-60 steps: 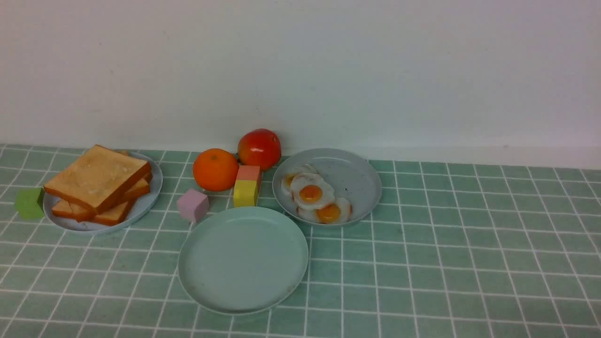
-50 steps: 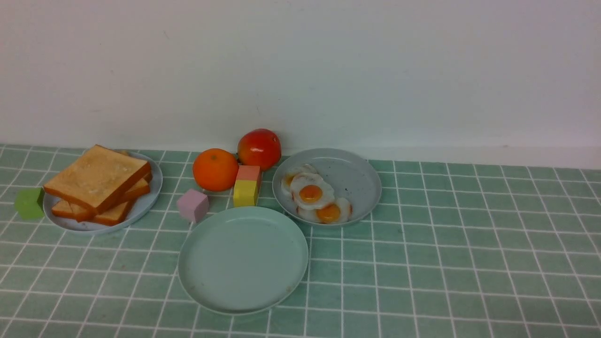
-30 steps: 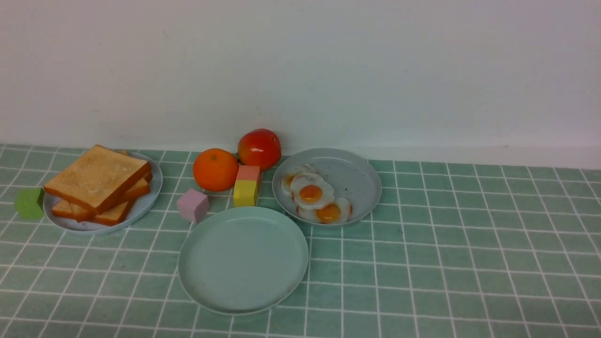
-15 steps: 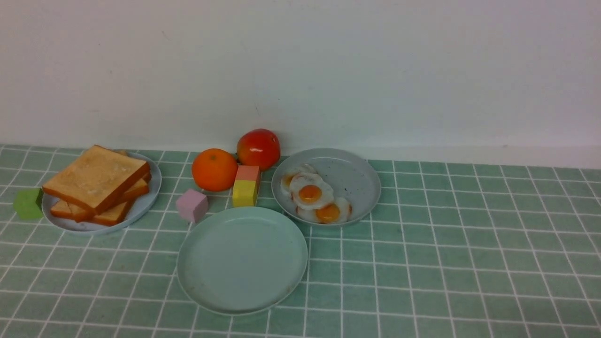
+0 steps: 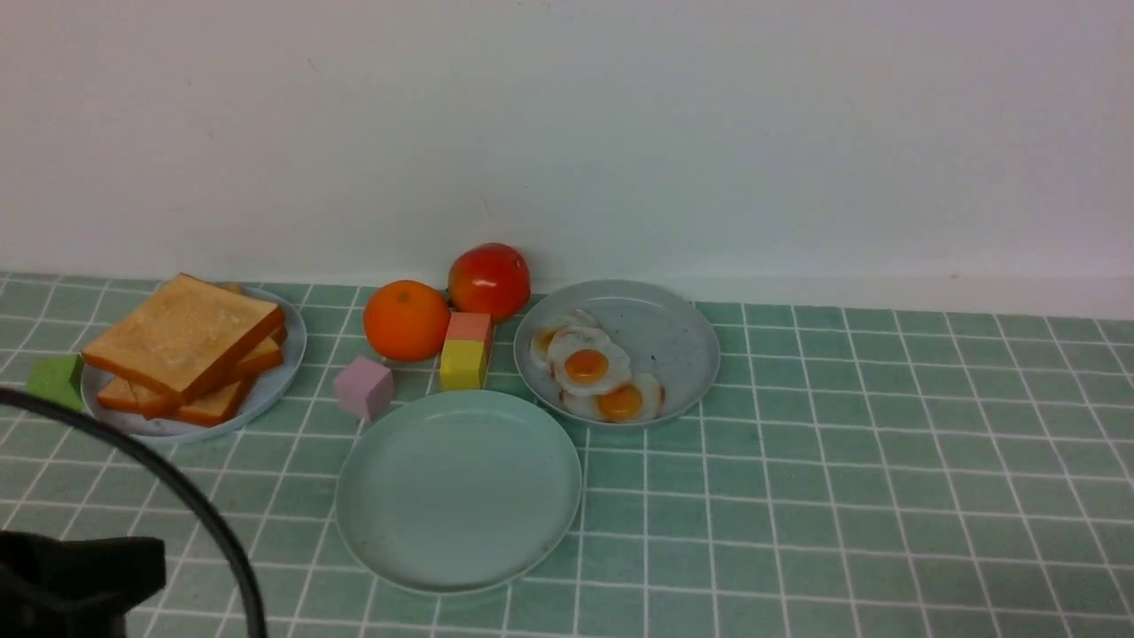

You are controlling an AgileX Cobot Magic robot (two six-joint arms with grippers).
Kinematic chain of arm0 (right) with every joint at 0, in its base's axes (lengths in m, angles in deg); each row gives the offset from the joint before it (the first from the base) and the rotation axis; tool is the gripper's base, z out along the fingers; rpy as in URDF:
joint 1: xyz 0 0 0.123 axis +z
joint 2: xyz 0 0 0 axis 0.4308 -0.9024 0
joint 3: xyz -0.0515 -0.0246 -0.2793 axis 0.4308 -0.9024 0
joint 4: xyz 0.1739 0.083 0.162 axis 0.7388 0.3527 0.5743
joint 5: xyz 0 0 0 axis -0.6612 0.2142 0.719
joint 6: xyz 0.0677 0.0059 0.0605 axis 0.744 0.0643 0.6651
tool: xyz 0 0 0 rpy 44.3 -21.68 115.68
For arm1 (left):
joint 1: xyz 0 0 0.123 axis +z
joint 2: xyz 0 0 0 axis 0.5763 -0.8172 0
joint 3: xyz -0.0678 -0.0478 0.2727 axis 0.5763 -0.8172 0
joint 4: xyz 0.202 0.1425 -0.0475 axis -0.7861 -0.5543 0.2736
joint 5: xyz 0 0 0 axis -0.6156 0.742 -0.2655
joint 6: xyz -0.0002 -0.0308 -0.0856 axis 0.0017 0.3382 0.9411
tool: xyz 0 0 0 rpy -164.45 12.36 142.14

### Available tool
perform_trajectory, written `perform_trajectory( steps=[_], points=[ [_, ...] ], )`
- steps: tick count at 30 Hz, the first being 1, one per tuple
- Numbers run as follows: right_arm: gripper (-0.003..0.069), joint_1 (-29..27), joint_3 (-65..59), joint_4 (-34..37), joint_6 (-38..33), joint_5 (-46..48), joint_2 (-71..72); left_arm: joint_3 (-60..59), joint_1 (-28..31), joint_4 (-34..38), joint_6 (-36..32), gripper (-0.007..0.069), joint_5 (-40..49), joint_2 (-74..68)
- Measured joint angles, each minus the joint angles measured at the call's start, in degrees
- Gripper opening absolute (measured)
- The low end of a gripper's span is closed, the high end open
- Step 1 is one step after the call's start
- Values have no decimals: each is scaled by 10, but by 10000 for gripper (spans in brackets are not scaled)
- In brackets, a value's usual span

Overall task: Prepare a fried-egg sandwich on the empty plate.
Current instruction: Use the left arm to grab a slice of bread

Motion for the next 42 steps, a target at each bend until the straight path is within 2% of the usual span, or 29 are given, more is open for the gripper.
perform_trajectory(
  steps=[2, 5, 8, 9, 14, 17, 23, 30, 36, 37, 42],
  points=[
    [241, 1, 1, 22, 4, -17, 0, 12, -7, -12, -1, -13, -8, -40],
    [228, 7, 22, 27, 3, 19, -1, 17, -8, -15, -1, -13, -34, -68],
    [164, 33, 121, 17, -39, 145, -46, 26, -8, -14, -1, -13, -60, -106],
    [132, 44, 181, 9, -78, 209, -86, 37, -8, -17, -1, -13, -52, -125],
    [5, 69, 385, -7, -212, 409, -248, 113, -8, -49, -1, -13, 12, -234],
    [-6, 69, 462, -8, -260, 472, -326, 162, -8, -73, -1, -13, 19, -302],
    [-4, 74, 534, 19, -291, 500, -402, 283, -4, -165, -1, -13, 22, -441],
    [0, 94, 536, 27, -310, 518, -399, 421, 76, -180, -15, -13, 32, -588],
    [0, 98, 537, 27, -310, 518, -399, 474, 86, -213, -31, 23, -10, -673],
    [1, 98, 537, 27, -310, 518, -399, 480, 85, -225, -32, 43, -11, -686],
    [3, 98, 537, 27, -310, 518, -399, 500, 85, -320, -33, 260, -16, -724]
  ],
)
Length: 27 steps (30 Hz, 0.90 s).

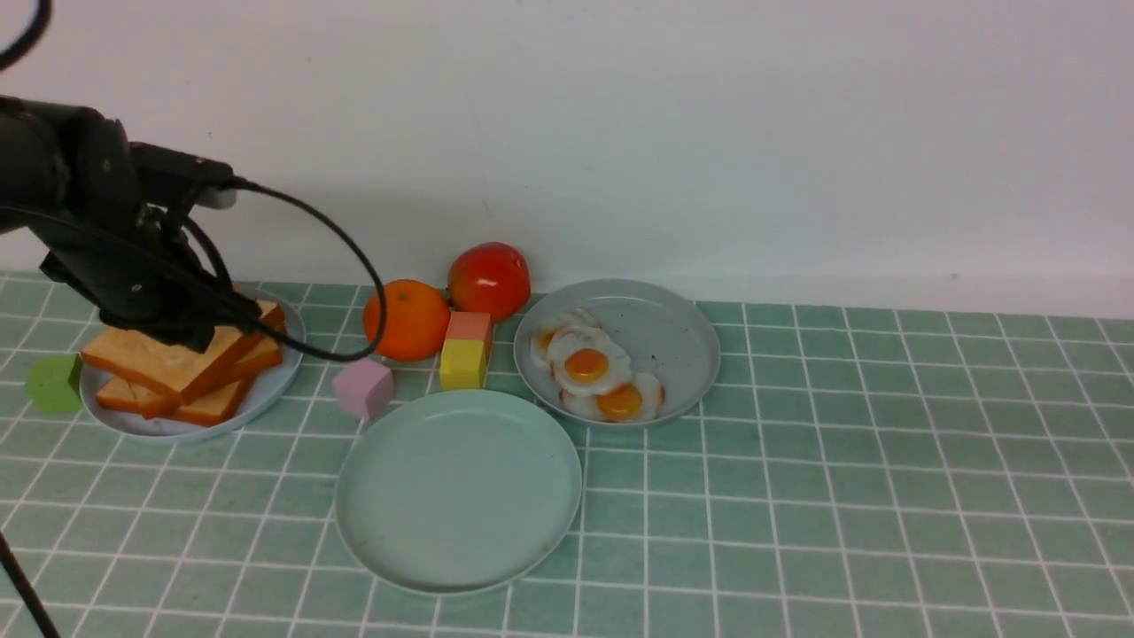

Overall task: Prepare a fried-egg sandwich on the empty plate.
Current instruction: Use the left arm to grab a slice of bread

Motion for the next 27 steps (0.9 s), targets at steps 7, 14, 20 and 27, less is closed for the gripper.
perform_trajectory(
  steps=[7, 14, 20, 27],
  points=[
    [9, 0, 0, 0, 0, -3, 0, 0, 0, -26, 0, 470, -12, -46],
    [15, 0, 0, -1, 0, -6, 0, 6, -1, -42, 0, 484, -16, -71],
    [15, 0, 0, -1, 0, -6, 0, 7, -2, -52, 0, 344, -17, -71],
    [22, 0, 0, 0, 0, -3, 0, 6, -1, -41, 1, 163, 0, -42]
  ],
)
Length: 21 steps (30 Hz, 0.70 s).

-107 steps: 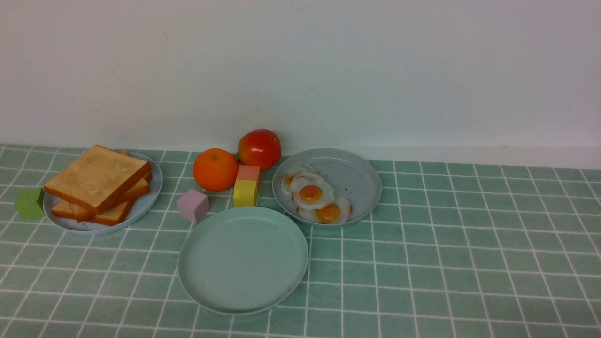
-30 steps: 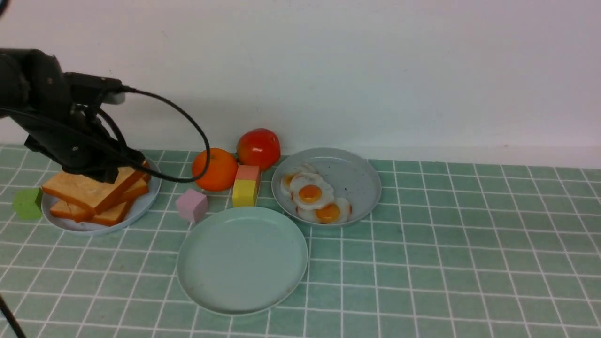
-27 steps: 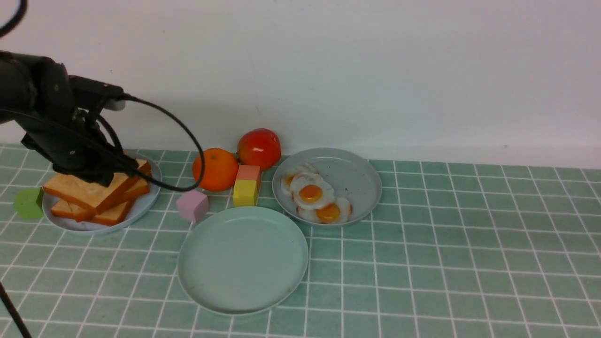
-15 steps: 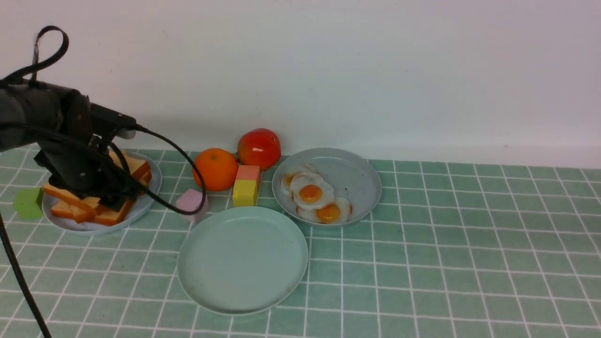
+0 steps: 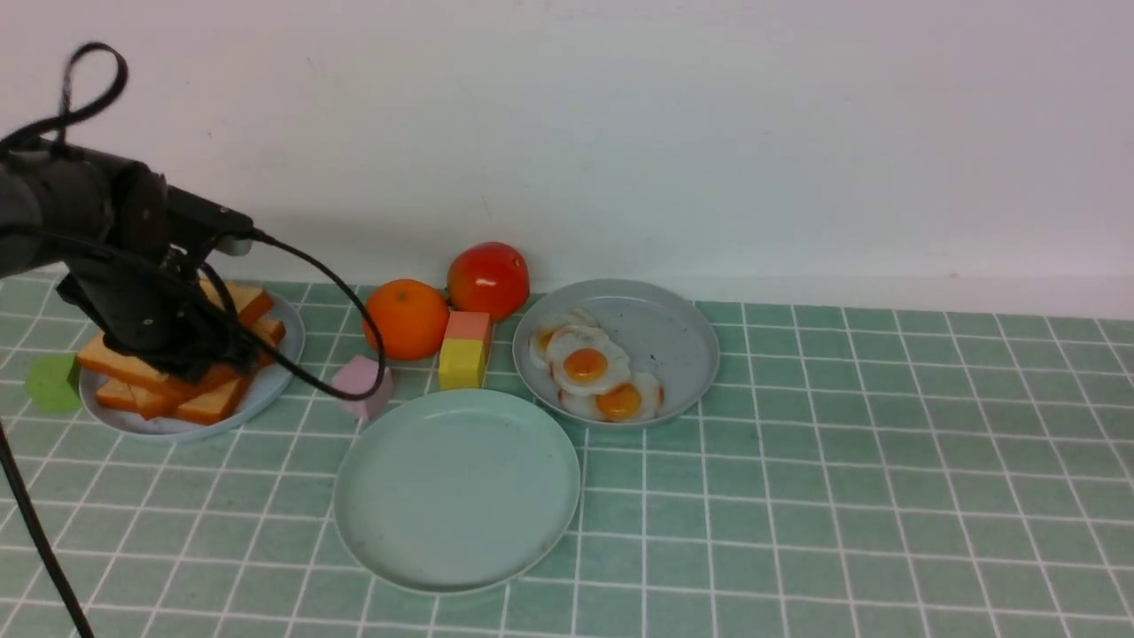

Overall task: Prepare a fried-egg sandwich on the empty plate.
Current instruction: Use the left arm to grab a slice of bread, then use the left arm to put a slice of bread into the empty plate in the middle

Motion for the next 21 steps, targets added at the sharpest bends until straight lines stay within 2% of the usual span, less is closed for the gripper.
perform_trajectory(
  steps=[2, 7, 11, 15, 18, 21],
  points=[
    [22, 0, 0, 0, -1, 1, 0, -1, 0, 18, 7, 116, 19, 33],
    [22, 0, 0, 1, -9, 1, 0, -9, -26, 64, 13, 112, 67, 114],
    [27, 0, 0, 2, -12, 2, 0, -70, -140, 81, 13, 112, 84, 185],
    [32, 0, 0, 2, -12, 4, 0, -139, -278, 43, 38, 111, 62, 203],
    [36, 0, 0, 2, -12, 9, 0, -160, -336, -22, 86, 111, 43, 184],
    [40, 0, 0, 5, -12, 17, 0, -164, -369, -73, 121, 111, 25, 155]
  ],
)
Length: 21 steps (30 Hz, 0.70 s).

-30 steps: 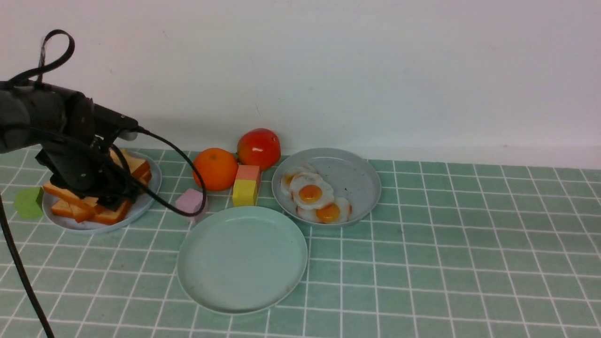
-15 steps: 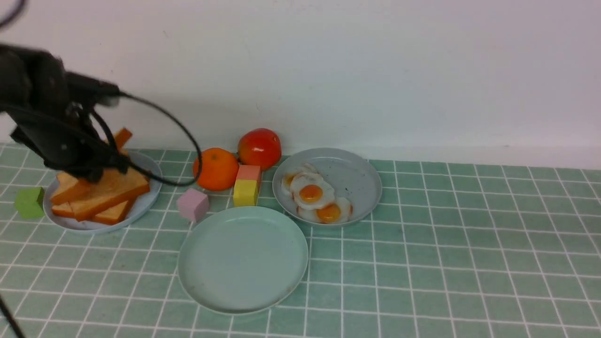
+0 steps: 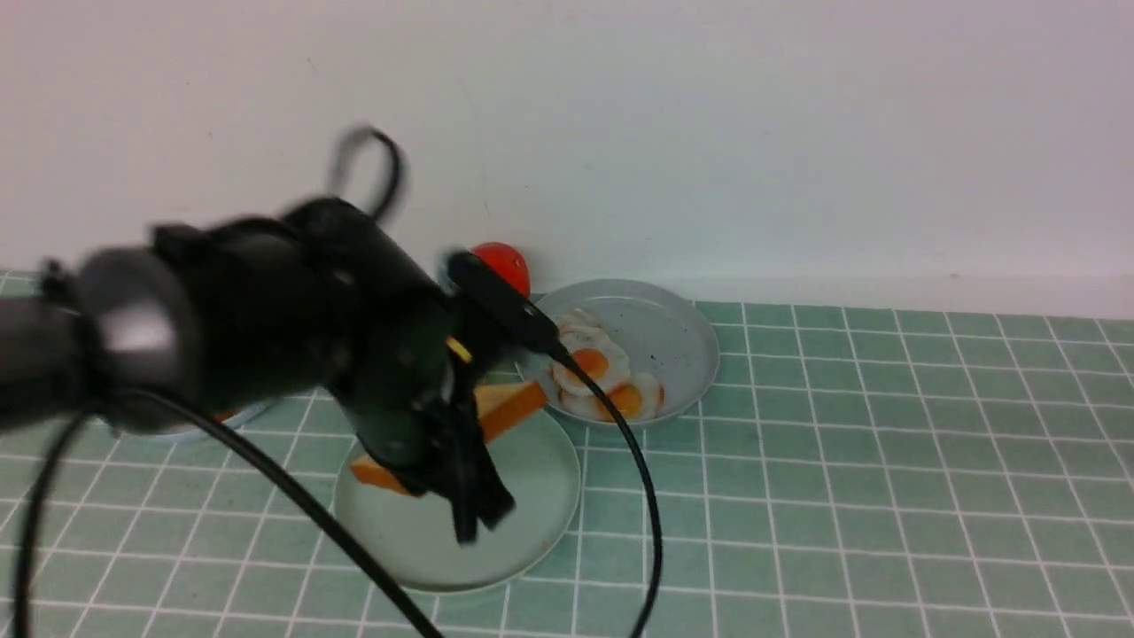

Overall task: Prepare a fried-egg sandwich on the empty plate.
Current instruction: Use the left arm to put a slice of bread into the empty plate in the middle

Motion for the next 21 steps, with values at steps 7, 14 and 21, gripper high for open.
perform_trajectory(
  steps=[7, 14, 21],
  points=[
    [57, 0, 0, 16, 0, 11, 0, -1, -17, -21, -2, 141, -37, -57],
    [156, 0, 0, 16, 14, 6, -4, -1, -17, -33, 1, 432, -22, -61],
    [298, 0, 4, 44, 15, -52, -79, 34, -18, 13, 128, 478, 56, 29]
  ],
)
